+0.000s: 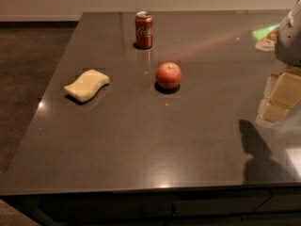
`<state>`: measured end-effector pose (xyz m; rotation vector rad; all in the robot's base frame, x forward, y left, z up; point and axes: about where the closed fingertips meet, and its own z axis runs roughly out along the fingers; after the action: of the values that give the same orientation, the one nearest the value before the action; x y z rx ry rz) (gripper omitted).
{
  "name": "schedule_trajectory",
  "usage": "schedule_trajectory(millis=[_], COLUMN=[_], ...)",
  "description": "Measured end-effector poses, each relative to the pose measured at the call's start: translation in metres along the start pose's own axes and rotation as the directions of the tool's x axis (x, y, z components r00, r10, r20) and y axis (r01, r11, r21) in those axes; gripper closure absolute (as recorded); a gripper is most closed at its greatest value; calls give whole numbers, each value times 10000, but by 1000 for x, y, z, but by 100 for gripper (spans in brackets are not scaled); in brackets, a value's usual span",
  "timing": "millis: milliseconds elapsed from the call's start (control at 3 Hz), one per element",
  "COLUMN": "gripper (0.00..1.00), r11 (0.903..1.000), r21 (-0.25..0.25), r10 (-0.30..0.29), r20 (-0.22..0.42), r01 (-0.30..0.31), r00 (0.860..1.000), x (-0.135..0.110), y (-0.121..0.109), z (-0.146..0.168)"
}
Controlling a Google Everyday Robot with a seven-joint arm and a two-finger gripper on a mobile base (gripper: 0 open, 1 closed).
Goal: Move sponge near coke can
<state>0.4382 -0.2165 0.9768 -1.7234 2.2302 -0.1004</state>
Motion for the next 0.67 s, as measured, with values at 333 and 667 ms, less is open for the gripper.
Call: schedule_trajectory(millis=[333, 667], gripper=[0, 0], r11=[10000, 9995], r21=[38, 116], r10=[-8, -301], r20=[32, 543], r01=[8, 295], r00=[10000, 9981], x=[-1, -31], y=[-1, -14], z=[-1, 8])
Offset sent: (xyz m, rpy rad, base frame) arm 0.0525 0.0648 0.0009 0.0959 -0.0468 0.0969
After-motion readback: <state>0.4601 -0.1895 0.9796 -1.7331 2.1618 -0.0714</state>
